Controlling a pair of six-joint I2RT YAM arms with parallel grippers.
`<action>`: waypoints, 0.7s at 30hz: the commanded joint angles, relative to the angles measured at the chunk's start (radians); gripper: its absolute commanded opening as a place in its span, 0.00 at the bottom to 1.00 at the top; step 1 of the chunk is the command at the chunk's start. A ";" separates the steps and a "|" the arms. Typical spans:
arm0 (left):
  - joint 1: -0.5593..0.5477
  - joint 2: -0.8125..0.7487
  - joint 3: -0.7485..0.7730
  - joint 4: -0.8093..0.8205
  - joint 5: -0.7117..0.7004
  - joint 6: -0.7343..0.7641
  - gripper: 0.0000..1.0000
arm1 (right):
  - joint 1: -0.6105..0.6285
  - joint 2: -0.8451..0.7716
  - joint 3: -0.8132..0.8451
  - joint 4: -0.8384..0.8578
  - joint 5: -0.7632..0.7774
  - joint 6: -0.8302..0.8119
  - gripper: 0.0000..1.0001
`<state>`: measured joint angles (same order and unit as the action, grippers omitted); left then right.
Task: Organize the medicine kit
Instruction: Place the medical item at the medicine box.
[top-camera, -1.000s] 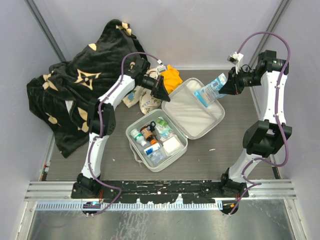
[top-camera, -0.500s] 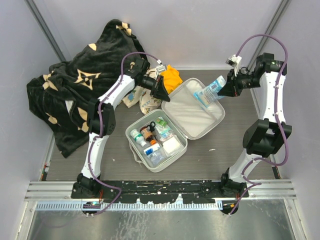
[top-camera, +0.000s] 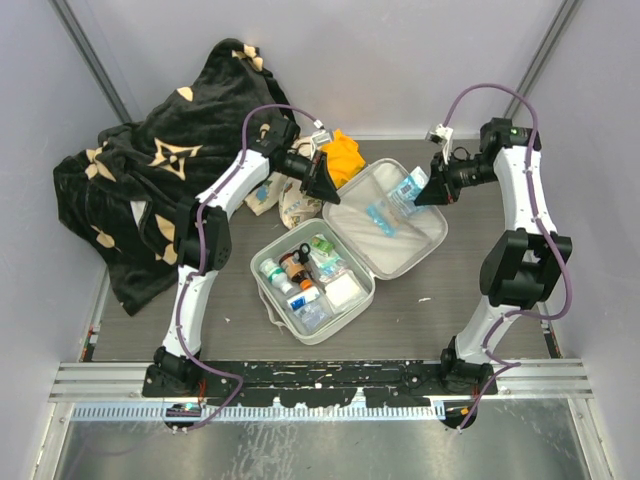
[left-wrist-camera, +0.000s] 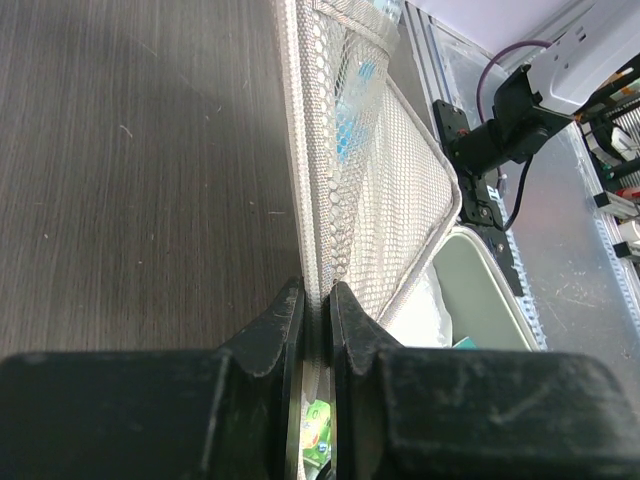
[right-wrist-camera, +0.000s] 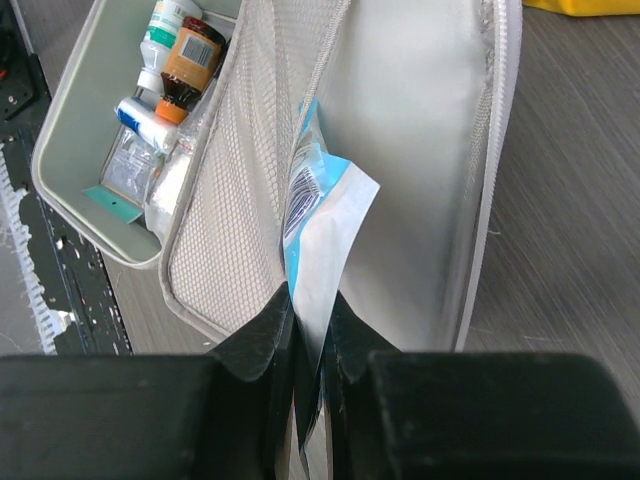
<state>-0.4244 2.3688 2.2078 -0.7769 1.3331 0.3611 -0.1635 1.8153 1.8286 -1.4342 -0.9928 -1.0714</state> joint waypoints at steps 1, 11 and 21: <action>-0.001 -0.109 0.012 0.002 0.126 0.023 0.00 | 0.031 -0.042 -0.065 0.119 0.006 0.076 0.09; -0.001 -0.125 -0.006 -0.029 0.119 0.068 0.00 | 0.033 -0.089 -0.085 0.314 0.190 0.265 0.52; -0.001 -0.134 -0.017 -0.032 0.090 0.083 0.00 | 0.095 -0.126 -0.109 0.322 0.249 0.269 0.51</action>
<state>-0.4240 2.3531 2.1792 -0.8051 1.3354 0.4351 -0.1143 1.7645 1.7203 -1.1522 -0.7883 -0.8196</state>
